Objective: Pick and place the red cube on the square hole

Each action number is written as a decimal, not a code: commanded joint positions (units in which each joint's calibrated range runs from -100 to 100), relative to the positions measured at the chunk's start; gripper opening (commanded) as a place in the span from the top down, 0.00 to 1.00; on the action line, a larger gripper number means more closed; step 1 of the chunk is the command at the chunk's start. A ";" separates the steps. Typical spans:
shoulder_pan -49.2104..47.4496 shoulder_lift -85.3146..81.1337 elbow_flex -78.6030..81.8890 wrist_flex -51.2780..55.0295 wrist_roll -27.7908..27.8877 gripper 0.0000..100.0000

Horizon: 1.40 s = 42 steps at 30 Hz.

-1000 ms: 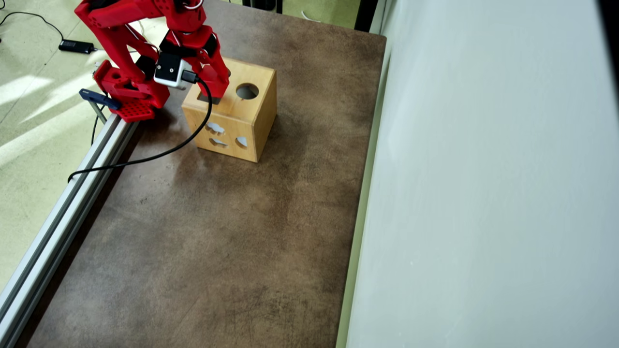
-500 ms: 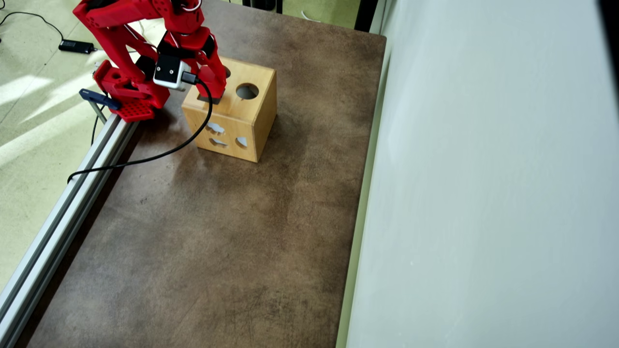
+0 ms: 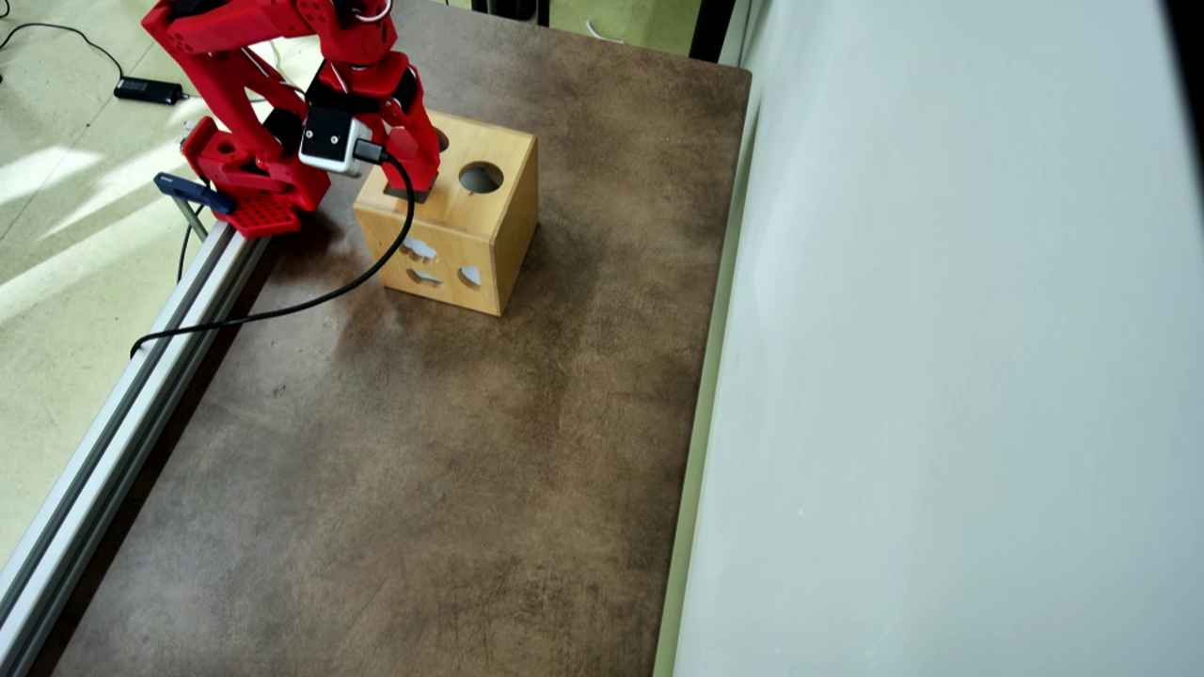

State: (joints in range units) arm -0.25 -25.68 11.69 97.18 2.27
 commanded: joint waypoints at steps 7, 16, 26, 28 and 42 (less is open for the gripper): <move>0.33 -1.29 -0.24 0.49 0.29 0.99; 0.40 -1.37 -0.15 0.49 0.39 0.99; 0.40 -1.37 1.01 0.49 0.39 0.99; 0.40 -1.37 1.01 0.49 0.39 0.99; 2.70 -1.37 3.15 0.49 0.34 0.99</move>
State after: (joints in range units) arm 0.40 -25.68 15.03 97.09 2.32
